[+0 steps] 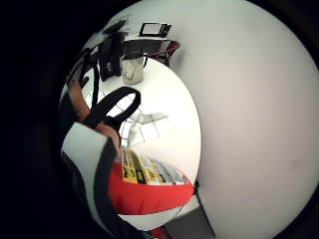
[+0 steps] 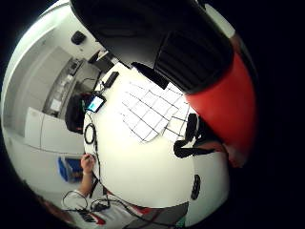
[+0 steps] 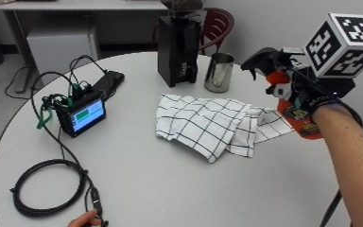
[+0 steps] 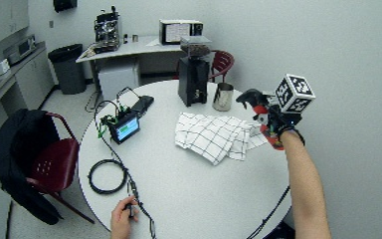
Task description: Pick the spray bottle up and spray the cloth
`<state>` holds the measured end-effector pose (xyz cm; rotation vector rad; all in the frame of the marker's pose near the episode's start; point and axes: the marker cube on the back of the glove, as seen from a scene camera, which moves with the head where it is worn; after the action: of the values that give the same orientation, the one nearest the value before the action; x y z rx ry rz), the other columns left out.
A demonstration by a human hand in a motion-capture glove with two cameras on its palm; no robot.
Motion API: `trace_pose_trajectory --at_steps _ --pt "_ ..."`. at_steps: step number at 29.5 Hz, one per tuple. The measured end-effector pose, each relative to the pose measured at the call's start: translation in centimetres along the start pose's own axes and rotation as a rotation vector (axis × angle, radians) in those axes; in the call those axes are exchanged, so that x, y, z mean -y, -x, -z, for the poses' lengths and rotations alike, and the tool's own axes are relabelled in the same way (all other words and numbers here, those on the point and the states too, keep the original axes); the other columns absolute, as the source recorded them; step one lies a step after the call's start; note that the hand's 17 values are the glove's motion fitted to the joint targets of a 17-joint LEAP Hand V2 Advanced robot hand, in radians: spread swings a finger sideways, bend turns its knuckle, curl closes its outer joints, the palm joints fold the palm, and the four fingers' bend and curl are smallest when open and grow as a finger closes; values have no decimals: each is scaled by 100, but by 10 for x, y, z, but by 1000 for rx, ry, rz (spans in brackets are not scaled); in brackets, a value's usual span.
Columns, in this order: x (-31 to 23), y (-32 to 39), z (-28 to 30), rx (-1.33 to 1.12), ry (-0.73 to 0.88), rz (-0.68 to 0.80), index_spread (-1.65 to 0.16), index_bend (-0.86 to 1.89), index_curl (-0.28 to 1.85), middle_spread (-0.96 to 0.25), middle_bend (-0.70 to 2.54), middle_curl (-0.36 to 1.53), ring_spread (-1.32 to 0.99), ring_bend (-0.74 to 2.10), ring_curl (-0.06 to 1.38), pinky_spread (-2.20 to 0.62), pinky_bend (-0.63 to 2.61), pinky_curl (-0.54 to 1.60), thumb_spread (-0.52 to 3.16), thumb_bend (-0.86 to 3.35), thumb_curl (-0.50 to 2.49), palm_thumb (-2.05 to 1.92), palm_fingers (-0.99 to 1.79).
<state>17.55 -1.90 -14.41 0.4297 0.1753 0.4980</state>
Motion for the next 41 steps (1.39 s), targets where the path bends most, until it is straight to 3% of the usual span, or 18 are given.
trace_pose_trajectory --at_steps 8,13,19,23,29,41 --pt "-27 -8 -39 13 70 -6 -22 11 30 -8 36 49 -12 58 44 -18 57 39 63 -3 64 96 120" --pt "-27 15 -16 221 -38 31 -22 11 30 -8 37 49 -12 58 44 -19 57 39 64 -3 64 96 120" --pt "-40 96 13 504 -155 160 -22 10 30 -8 38 49 -12 59 44 -19 58 39 65 -3 64 96 120" --pt "-49 155 10 704 -108 219 -22 10 29 -8 38 49 -12 59 44 -19 59 39 66 -3 64 95 119" --pt "-55 213 -19 811 -36 274 -22 9 28 -8 37 49 -12 60 44 -19 60 39 68 -3 64 95 118" --pt "-63 238 -75 924 23 260 -22 10 27 -8 36 49 -12 60 44 -19 61 39 72 -3 63 95 117"
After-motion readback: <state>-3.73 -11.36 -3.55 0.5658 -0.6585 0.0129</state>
